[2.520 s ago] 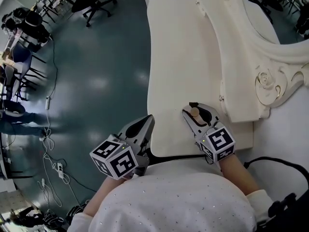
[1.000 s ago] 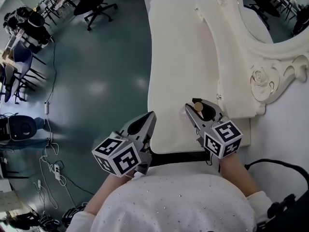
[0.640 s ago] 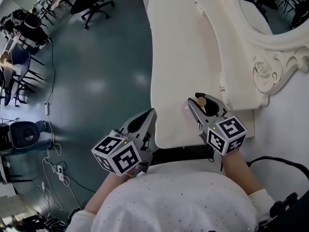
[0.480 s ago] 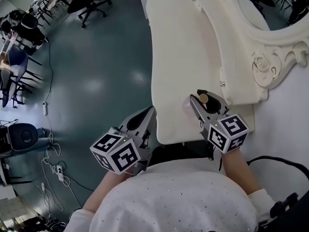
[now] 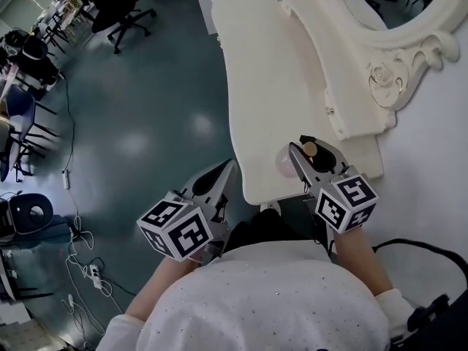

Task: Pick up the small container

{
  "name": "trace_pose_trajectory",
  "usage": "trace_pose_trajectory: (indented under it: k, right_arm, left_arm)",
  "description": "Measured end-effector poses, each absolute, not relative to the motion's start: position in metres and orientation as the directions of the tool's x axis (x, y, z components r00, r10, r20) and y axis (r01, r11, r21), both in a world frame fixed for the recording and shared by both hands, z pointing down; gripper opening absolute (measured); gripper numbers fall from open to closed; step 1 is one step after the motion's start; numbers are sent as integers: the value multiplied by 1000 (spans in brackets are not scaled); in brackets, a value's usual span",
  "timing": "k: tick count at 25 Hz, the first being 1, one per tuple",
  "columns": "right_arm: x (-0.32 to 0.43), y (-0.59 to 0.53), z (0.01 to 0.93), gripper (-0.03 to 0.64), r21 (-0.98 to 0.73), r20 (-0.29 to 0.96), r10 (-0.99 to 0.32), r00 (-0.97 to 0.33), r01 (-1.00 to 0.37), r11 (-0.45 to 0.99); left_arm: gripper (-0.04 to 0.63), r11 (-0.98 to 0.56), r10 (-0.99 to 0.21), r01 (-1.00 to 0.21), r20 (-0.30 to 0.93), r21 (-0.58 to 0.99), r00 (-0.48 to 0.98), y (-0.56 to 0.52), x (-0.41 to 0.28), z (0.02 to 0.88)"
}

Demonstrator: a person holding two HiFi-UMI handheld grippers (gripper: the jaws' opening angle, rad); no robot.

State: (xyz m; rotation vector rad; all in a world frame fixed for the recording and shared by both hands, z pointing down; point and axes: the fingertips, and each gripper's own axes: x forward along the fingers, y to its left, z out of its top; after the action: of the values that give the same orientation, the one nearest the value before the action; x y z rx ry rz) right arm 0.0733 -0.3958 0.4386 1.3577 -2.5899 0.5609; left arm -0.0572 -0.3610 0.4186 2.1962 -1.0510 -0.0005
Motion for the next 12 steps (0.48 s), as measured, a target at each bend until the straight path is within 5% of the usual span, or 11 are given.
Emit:
trace_pose_trajectory:
  k: [12]
  right_arm:
    - [72,-351,375,127,-280,192,-823,-535,-833,477]
  left_arm:
    - [0,-549,-661,-627,172,553,730,-332,-52,375]
